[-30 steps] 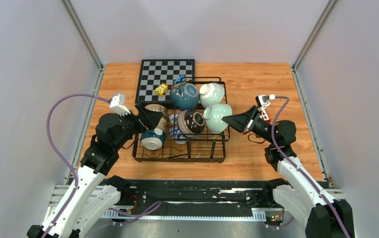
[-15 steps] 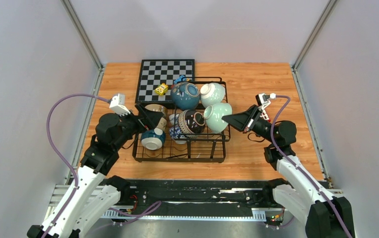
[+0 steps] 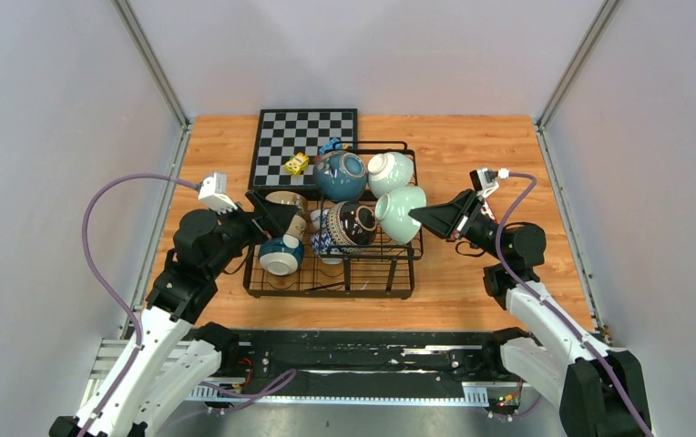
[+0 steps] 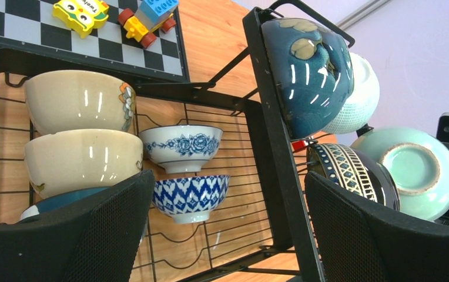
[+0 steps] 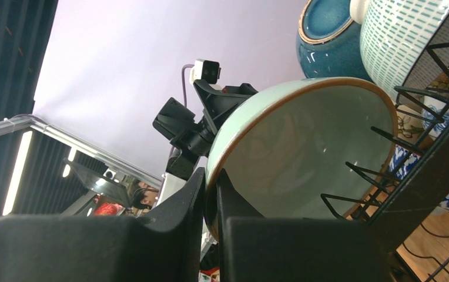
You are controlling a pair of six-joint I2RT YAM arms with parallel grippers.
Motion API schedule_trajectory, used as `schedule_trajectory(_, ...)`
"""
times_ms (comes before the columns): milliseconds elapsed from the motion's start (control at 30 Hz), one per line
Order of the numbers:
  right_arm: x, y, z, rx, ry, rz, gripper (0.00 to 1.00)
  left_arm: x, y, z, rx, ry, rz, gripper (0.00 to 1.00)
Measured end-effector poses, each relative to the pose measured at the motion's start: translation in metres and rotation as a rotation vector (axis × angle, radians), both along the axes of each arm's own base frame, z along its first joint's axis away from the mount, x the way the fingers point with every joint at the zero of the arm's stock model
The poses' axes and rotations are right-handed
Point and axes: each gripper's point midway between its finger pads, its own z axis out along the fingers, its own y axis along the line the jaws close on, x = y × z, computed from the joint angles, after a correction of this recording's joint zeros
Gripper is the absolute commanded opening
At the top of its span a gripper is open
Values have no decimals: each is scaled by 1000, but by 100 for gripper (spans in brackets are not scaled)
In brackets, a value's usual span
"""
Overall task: Unload the bowls from the dish rack
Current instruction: Pick up the bowl from the dish rack.
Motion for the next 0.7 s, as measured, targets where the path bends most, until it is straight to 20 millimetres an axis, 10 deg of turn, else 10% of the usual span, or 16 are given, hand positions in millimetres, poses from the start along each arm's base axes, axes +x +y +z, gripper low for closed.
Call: schedule_trajectory(700,0,-1,15,61,-29,11,0,-2,3,1,0,-4,11,100)
